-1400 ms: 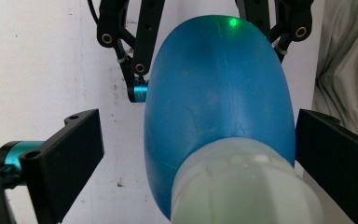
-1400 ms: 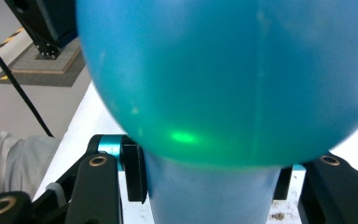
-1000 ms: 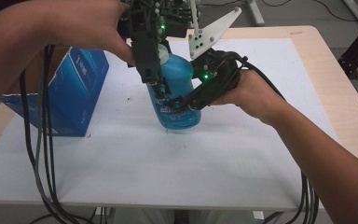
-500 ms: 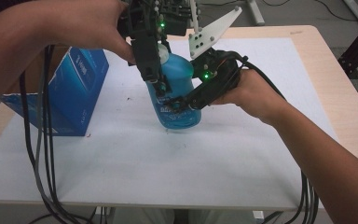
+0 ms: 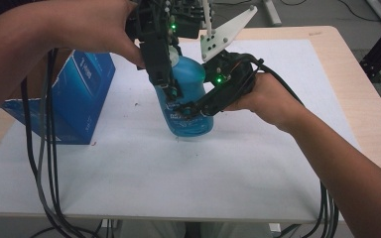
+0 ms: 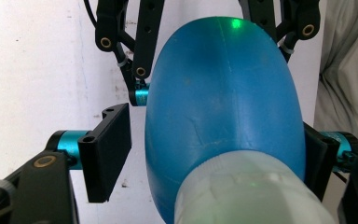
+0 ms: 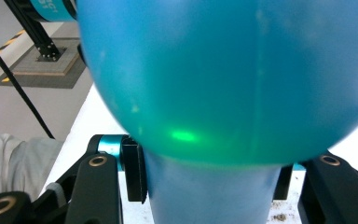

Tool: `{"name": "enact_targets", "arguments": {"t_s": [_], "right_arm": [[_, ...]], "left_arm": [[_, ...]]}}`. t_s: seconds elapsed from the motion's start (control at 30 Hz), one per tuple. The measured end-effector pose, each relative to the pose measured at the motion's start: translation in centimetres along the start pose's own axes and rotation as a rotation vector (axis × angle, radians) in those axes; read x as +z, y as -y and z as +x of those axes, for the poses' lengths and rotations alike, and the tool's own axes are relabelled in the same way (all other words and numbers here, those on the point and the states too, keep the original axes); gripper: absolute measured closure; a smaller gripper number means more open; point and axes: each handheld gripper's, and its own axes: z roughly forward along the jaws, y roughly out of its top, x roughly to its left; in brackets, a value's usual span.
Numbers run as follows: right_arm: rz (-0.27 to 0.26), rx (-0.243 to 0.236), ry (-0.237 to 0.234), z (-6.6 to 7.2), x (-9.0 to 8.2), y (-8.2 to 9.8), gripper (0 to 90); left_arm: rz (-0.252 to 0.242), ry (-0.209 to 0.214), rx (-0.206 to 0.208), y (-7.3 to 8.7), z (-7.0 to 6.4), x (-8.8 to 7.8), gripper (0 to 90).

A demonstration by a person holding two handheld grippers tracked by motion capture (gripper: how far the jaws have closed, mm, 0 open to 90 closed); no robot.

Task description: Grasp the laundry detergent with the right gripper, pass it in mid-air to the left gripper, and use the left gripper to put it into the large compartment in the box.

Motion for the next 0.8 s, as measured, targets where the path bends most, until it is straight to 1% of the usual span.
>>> {"name": "enact_targets", "arguments": {"t_s": [0.23, 0.5, 0.67, 0.8], "right_arm": [[-0.004, 0.001, 0.001, -0.04, 0.00, 0.01, 45.0], [-0.006, 0.001, -0.002, 0.01, -0.03, 0.02, 45.0], [-0.009, -0.004, 0.000, -0.03, -0.08, 0.02, 45.0], [-0.007, -0.004, -0.002, 0.07, -0.08, -0.04, 45.0]], "left_arm": [[-0.005, 0.005, 0.010, 0.02, -0.13, -0.16, 29.9], [-0.012, 0.024, 0.016, 0.07, -0.18, -0.23, 33.2], [-0.020, 0.029, 0.021, 0.10, -0.27, -0.33, 36.9], [-0.018, 0.029, 0.017, 0.10, -0.39, -0.38, 37.1]]}}
